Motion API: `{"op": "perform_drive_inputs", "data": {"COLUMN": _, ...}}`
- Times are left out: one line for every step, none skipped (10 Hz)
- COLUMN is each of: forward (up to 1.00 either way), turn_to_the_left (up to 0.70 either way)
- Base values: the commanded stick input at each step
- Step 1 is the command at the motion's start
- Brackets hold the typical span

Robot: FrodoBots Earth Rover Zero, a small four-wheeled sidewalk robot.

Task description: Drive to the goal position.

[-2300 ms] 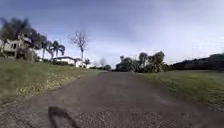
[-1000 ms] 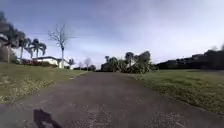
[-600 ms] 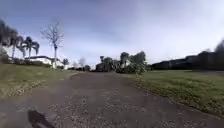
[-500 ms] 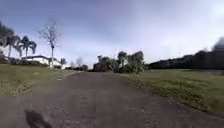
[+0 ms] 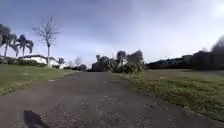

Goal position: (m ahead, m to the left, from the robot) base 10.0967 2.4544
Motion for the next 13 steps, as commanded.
{"op": "perform_drive_inputs", "data": {"forward": 1.00, "turn_to_the_left": 0.00}}
{"op": "perform_drive_inputs", "data": {"forward": 1.00, "turn_to_the_left": 0.14}}
{"op": "perform_drive_inputs", "data": {"forward": 1.00, "turn_to_the_left": 0.27}}
{"op": "perform_drive_inputs", "data": {"forward": 1.00, "turn_to_the_left": 0.27}}
{"op": "perform_drive_inputs", "data": {"forward": 1.00, "turn_to_the_left": 0.27}}
{"op": "perform_drive_inputs", "data": {"forward": 1.00, "turn_to_the_left": 0.27}}
{"op": "perform_drive_inputs", "data": {"forward": 1.00, "turn_to_the_left": 0.27}}
{"op": "perform_drive_inputs", "data": {"forward": 1.00, "turn_to_the_left": 0.27}}
{"op": "perform_drive_inputs", "data": {"forward": 1.00, "turn_to_the_left": 0.25}}
{"op": "perform_drive_inputs", "data": {"forward": 1.00, "turn_to_the_left": 0.04}}
{"op": "perform_drive_inputs", "data": {"forward": 1.00, "turn_to_the_left": 0.00}}
{"op": "perform_drive_inputs", "data": {"forward": 1.00, "turn_to_the_left": 0.00}}
{"op": "perform_drive_inputs", "data": {"forward": 1.00, "turn_to_the_left": 0.00}}
